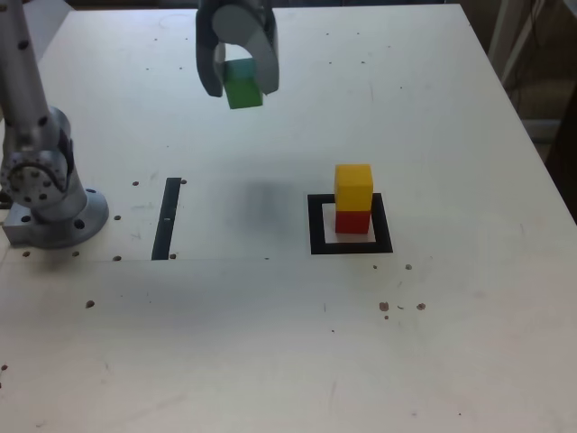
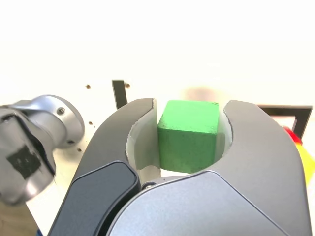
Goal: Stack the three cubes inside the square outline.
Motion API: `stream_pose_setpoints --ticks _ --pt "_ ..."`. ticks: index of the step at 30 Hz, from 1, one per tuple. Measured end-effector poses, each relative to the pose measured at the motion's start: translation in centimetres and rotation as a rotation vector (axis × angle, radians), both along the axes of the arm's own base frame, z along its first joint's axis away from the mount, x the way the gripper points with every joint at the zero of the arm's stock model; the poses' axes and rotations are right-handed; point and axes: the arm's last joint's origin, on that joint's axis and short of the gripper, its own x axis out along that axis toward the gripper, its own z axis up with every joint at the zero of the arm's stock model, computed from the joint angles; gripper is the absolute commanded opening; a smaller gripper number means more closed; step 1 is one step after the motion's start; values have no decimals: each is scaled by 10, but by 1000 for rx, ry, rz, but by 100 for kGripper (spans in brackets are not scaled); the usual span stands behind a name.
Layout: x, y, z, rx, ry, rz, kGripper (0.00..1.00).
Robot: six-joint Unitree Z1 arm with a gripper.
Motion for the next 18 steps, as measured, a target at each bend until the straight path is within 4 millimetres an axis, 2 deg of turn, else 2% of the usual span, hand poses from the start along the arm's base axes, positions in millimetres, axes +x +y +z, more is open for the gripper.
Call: stream_pose_setpoints --ticks 4,10,14,18 --pt "17 -15 8 -5 -1 -23 11" --pt "29 -41 15 -8 -32 -50 11" --pt "42 -55 12 -16 -30 -63 11" --pt "66 -71 5 -17 -12 -96 11"
